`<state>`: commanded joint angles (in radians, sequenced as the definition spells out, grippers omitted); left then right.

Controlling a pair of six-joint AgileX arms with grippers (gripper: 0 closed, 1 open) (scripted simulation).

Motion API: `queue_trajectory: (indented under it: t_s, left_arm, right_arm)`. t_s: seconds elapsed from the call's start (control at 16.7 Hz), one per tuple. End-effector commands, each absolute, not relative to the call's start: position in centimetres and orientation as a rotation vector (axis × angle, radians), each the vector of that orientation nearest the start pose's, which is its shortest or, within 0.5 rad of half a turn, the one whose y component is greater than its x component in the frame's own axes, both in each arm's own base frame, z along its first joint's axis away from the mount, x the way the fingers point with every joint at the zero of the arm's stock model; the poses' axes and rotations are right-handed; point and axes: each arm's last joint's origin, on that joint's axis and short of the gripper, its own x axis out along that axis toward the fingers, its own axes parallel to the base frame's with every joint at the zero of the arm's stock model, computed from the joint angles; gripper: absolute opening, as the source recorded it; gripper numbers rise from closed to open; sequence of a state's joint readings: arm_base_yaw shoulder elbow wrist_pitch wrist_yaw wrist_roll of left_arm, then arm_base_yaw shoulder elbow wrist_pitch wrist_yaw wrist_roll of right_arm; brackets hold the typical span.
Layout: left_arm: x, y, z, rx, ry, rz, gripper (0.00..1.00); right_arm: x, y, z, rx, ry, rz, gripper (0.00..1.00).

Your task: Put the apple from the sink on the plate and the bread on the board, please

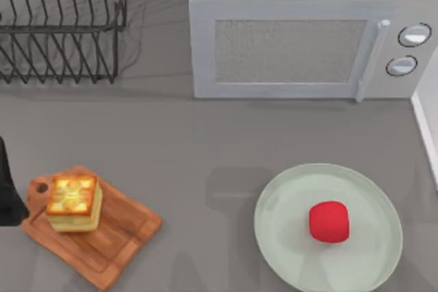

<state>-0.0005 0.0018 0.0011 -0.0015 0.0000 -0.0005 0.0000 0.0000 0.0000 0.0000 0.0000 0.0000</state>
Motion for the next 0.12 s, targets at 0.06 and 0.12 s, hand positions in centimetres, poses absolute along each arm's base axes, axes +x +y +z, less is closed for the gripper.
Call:
queue_trajectory:
  t_s: [0.06,0.12]
  left_arm:
    - [10.57,-0.12,16.0,0.0,0.0,0.0,1.0]
    - [10.57,-0.12,16.0,0.0,0.0,0.0,1.0]
  right_arm:
    - [10.57,-0.12,16.0,0.0,0.0,0.0,1.0]
    - [10.57,-0.12,16.0,0.0,0.0,0.0,1.0]
